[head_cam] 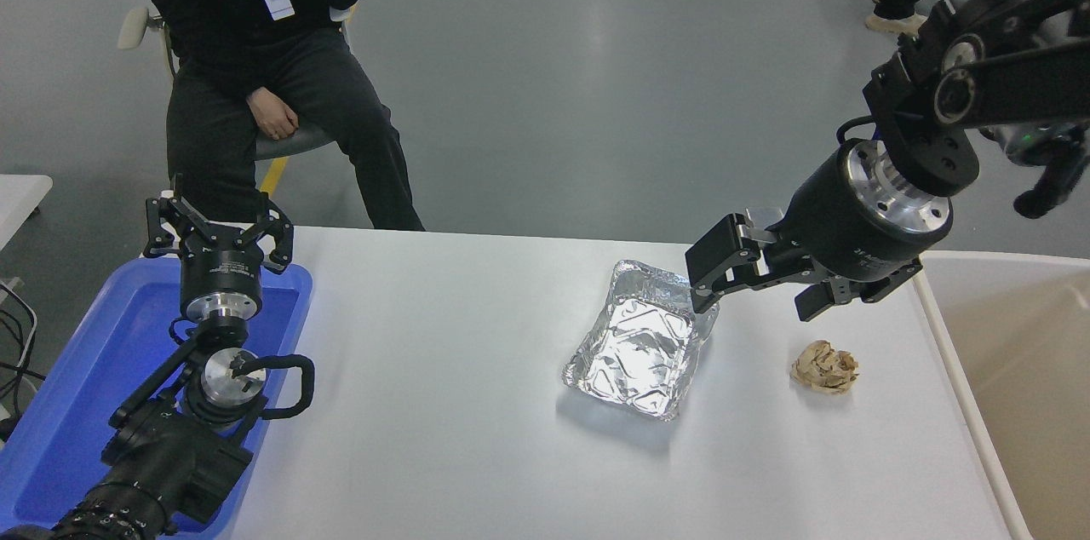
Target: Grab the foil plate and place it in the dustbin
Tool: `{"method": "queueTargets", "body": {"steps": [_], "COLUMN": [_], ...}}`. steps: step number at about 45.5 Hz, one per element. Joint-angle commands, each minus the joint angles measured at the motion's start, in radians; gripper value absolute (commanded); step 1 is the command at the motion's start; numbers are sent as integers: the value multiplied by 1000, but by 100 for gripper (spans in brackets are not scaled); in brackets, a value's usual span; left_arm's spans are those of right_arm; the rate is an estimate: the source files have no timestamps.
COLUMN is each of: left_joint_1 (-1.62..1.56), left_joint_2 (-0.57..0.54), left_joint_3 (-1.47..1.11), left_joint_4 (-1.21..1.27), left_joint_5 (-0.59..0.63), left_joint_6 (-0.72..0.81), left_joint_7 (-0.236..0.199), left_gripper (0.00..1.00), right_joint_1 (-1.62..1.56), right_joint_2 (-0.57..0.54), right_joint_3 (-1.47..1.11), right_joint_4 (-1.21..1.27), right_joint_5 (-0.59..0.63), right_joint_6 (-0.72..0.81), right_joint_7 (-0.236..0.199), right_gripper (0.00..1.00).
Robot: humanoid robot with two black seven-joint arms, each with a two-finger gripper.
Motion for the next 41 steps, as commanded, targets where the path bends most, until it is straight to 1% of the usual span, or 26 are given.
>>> {"method": "queueTargets", "body": {"steps": [1, 28, 35, 41], "left_joint_1": [2, 0, 0, 0], "left_joint_2": [-2, 0, 0, 0], "left_joint_3": [-2, -2, -2, -2], "left_joint_4": [0, 0, 0, 0], "left_joint_5": [2, 0, 0, 0], "left_joint_6": [1, 0, 0, 1], "left_joint_7": [-2, -6, -6, -6], "left_gripper": [99, 99, 99, 99], "right_joint_1": [-9, -18, -86, -179], "right_joint_2": [9, 5, 1, 5], "right_joint_3": [7, 38, 58, 62], "right_joint_4": [-2, -57, -152, -221], "right_joint_5": [1, -19, -21, -24], "right_joint_6": [-5, -11, -90, -115], "right_joint_7": [5, 5, 5, 3], "right_gripper": [100, 100, 100, 100]}}
